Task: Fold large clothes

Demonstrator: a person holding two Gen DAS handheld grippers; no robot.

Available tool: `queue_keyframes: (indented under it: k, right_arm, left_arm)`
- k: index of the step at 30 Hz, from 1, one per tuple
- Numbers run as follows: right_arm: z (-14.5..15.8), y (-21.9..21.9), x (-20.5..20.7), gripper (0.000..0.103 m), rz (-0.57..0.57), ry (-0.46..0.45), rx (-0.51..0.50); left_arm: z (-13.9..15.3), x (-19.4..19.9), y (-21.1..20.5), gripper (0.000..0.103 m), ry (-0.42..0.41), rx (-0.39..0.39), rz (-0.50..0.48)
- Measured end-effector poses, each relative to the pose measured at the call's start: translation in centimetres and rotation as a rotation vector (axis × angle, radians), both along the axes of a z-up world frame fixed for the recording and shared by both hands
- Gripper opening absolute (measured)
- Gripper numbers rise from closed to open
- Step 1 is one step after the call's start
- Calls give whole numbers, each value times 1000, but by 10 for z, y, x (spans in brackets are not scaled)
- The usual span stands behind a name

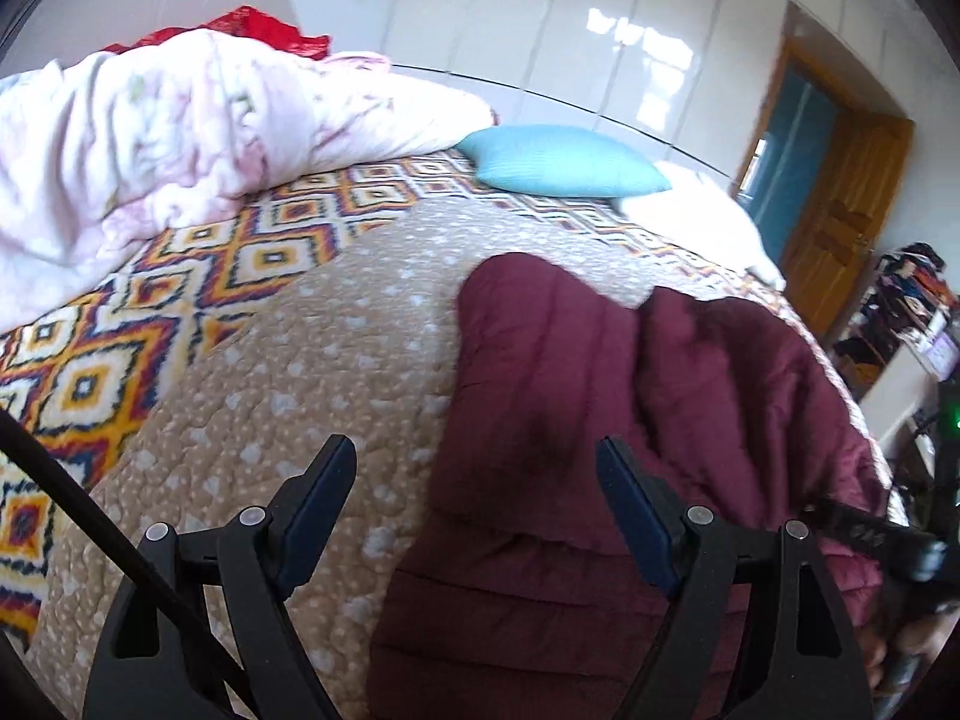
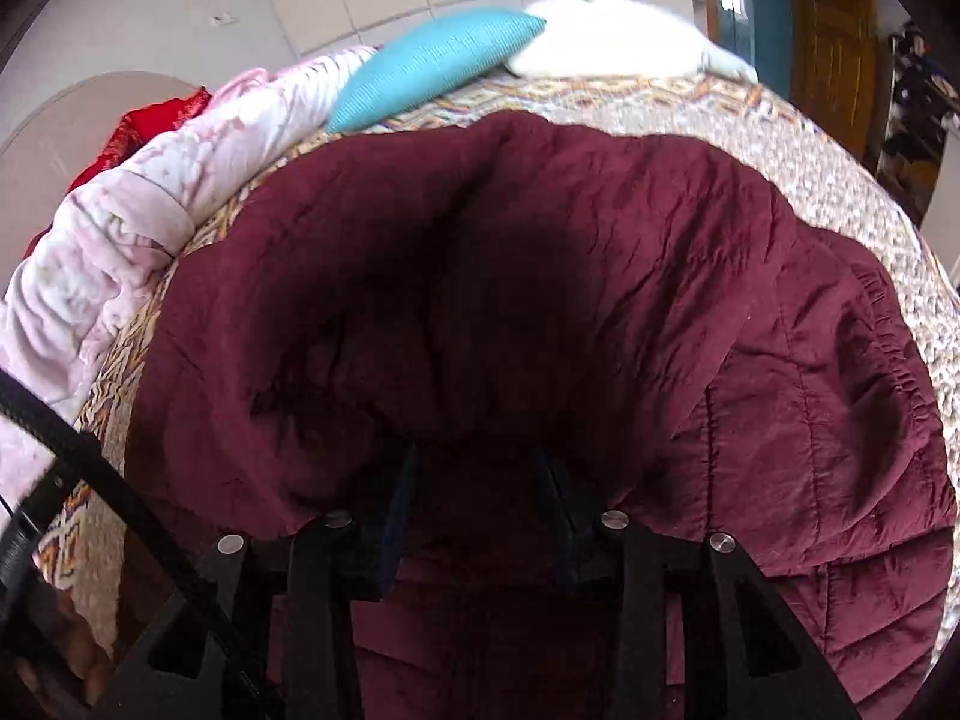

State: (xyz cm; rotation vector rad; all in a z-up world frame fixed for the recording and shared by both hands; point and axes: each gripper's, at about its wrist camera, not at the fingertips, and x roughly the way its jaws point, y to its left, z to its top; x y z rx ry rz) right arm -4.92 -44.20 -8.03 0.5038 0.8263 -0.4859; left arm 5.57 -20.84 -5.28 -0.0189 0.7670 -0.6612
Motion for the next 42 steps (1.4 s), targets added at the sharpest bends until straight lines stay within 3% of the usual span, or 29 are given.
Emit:
queue_keyframes:
  k: [8,16,18,19,20,24,26,27,29,31,33,34,35,42]
  right_arm:
    - [-13,-5,-24,43,37,-173,19]
    - [-29,-30,-52,44,45,-354,187]
    - [-31,-32,-56,43,48,-380,209]
    - [-30,-33,-60,43,48,-396,217]
    - [-28,-34,-65,43,45,-414,225]
    - [-17,-46,-108,52,-87,-523,191]
    - [-13,-49,-125,70,-184,-533,136]
    - [-13,-51,-131,72,-227,-532,120]
    - [-19,-54,-128,74,-216,-525,156]
    - [-21,-50,-118,74,-178,-484,132]
    - [-19,-44,-105,53,-110,-448,103]
    - [-20,-40,-97,23,-73,-420,106]
    - [-24,-38,-90,14,-66,-369,98]
    - [-33,-51,-101,12,-170,-349,98]
  left_arm:
    - [11,20,-49,81,166,-7,-188]
    - [-9,34,-138,78,259,99,-286]
    - [-17,33,-156,65,278,139,-317]
    - [-22,32,-164,38,287,177,-318]
    - [-24,31,-167,19,292,197,-323]
    - [-7,15,-155,12,220,182,-304]
    - [0,10,-146,12,201,156,-307]
    - [1,8,-140,12,208,137,-303]
    - [-8,7,-133,12,237,118,-295]
    - [-22,7,-136,12,243,150,-282]
    - [-36,7,-137,12,266,155,-271]
    - [-38,5,-136,12,259,153,-265]
    - [-38,2,-136,12,249,155,-265]
    - [-23,-24,-139,24,122,247,-246]
